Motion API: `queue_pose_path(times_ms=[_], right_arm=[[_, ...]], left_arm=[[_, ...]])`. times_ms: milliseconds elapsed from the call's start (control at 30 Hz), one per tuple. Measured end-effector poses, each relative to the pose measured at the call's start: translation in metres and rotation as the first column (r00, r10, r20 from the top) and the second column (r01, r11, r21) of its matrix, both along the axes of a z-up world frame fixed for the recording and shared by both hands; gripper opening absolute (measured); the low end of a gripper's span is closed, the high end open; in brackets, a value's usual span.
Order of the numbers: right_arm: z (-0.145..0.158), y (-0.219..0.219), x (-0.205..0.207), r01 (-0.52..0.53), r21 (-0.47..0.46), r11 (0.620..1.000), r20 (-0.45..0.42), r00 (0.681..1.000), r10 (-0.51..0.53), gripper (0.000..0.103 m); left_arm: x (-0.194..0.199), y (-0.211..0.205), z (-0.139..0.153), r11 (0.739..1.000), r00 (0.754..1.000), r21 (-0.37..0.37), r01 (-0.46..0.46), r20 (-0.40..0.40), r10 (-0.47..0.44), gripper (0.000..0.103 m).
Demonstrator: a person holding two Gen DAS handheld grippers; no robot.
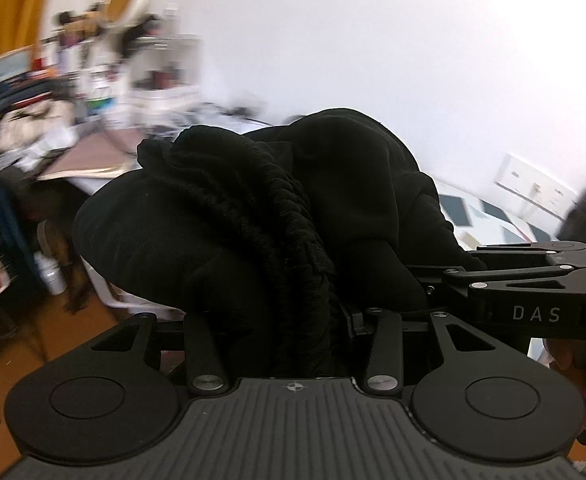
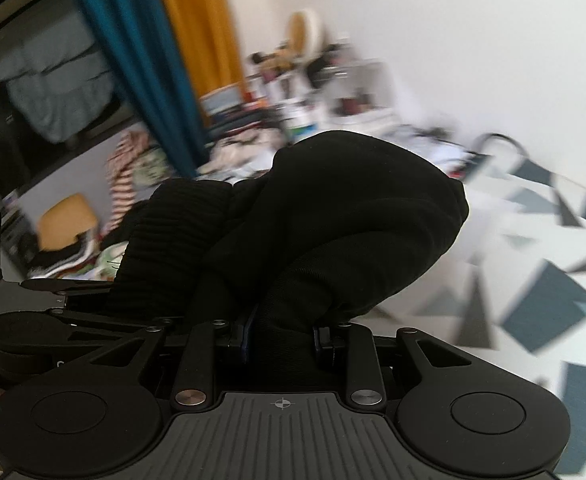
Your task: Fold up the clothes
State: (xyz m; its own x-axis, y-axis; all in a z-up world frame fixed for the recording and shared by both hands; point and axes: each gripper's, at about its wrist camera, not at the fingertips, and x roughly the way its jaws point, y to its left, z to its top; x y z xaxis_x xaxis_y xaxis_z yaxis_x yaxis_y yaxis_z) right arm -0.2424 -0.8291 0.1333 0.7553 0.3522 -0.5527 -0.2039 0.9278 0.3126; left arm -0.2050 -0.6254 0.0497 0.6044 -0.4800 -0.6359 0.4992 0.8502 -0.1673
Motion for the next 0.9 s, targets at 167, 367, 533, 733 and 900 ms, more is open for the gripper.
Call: queue_pose_path(times_ms=[167,367,533,733,900], right_arm=[[0.011,0.097,0.024,-0.104,-0.023,0.994,0.007,0.994,0.105,0.025],[0.023,0.217,0.052,-0.225,-0.047,0.973,0.017,0.974,0.226,0.025],[0.034,0.301,0.07,-0.335,-0.067,0.94,0.011,0.942,0.337,0.025],[0.036,0.383,0.098,-0.456,-0.087,0.886,0.0,0.889,0.458,0.025],[0.033,0.435,0.138,-0.542,-0.081,0.837,-0.018,0.84,0.542,0.025]], left_arm=[[0.006,0.087,0.016,0.994,0.994,-0.011,-0.112,0.01,0.112,0.043],[0.014,0.201,0.032,0.972,0.972,-0.033,-0.232,0.021,0.233,0.043],[0.014,0.278,0.043,0.945,0.944,-0.036,-0.325,0.039,0.326,0.043],[0.019,0.354,0.046,0.887,0.888,-0.068,-0.456,0.034,0.459,0.043],[0.033,0.399,0.043,0.842,0.843,-0.065,-0.535,0.028,0.537,0.043]])
